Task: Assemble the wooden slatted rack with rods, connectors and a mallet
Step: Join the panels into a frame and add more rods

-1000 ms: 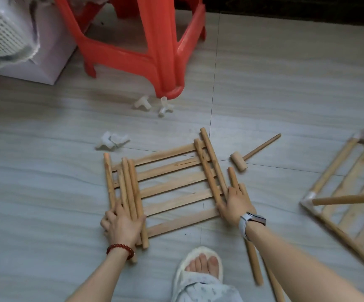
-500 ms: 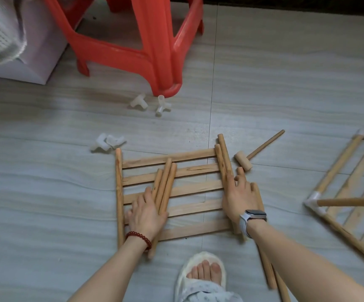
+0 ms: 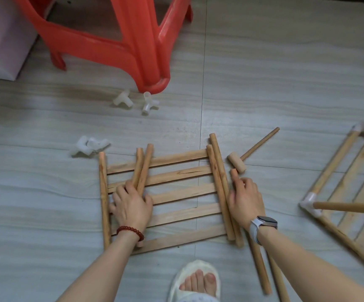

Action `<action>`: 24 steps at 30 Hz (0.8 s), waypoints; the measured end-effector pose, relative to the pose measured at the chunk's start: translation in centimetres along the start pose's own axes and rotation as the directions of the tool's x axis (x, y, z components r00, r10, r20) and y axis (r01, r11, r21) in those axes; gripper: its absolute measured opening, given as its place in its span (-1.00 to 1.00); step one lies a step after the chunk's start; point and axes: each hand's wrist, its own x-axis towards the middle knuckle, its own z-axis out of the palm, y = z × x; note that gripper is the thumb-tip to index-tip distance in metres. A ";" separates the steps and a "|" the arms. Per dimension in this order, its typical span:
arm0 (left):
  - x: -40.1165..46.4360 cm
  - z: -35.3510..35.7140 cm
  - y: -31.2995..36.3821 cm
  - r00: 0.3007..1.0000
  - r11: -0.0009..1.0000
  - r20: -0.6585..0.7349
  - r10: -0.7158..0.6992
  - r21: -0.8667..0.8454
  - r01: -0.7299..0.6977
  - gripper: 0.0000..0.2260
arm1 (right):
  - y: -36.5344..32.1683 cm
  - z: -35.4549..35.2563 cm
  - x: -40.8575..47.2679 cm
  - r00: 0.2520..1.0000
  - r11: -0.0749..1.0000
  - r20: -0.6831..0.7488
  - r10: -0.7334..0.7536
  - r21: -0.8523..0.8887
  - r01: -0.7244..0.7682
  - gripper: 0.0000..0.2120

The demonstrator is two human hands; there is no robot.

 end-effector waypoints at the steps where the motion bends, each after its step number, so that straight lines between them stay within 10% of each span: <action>1: 0.0 0.0 0.1 1.000 1.000 -0.012 0.018 0.026 -0.017 -0.40 | 0.2 -0.1 0.1 1.000 1.000 0.017 0.004 -0.016 -0.004 -0.53; 8: 5.6 -2.7 0.3 0.988 0.991 -0.078 0.132 -0.015 -0.133 -0.25 | -2.8 -1.4 1.9 0.990 0.986 0.052 -0.129 -0.096 0.133 -0.62; 14: 14.3 -5.9 -0.9 0.978 0.960 -0.009 -0.208 -0.195 0.202 -0.54 | -2.9 0.1 3.2 0.992 0.995 0.072 -0.101 0.011 0.100 -0.58; 24: 15.3 -6.0 -1.8 0.995 0.997 -0.056 0.077 0.003 -0.077 -0.76 | -3.0 -0.8 3.3 0.985 0.991 0.117 -0.131 -0.008 0.133 -0.59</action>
